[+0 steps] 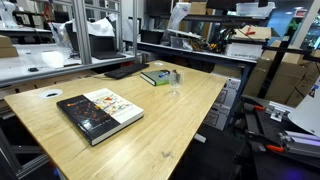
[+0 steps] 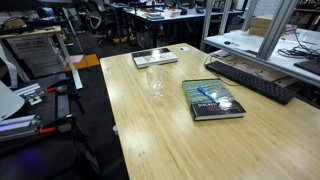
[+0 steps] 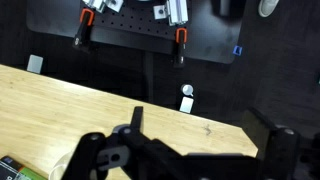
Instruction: Put the pen on the book in the glass
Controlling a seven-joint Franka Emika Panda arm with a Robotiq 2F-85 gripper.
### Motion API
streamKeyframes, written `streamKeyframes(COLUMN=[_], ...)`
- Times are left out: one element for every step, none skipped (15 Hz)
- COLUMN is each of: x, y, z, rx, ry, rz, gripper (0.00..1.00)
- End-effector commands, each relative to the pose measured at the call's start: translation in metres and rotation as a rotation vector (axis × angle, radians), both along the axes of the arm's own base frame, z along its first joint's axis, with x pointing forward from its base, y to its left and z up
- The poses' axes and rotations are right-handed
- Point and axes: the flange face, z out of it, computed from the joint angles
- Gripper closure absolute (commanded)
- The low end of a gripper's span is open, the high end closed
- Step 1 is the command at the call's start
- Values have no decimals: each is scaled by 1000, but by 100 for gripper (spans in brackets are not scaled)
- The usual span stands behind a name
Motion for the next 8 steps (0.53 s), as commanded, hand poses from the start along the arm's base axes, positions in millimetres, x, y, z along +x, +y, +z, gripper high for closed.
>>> streamKeyframes(x=[0,1,1,1,1,1,4,9], y=[0,0,0,0,0,0,1,1], z=[1,2,2,2,2,2,0,-2], rx=[0,1,1,1,1,1,20,35], ry=[-2,-4,-5,-5,-5,-5,1,11], rz=[0,0,0,0,0,0,-29,-90], gripper=[0,0,0,0,0,0,0,0])
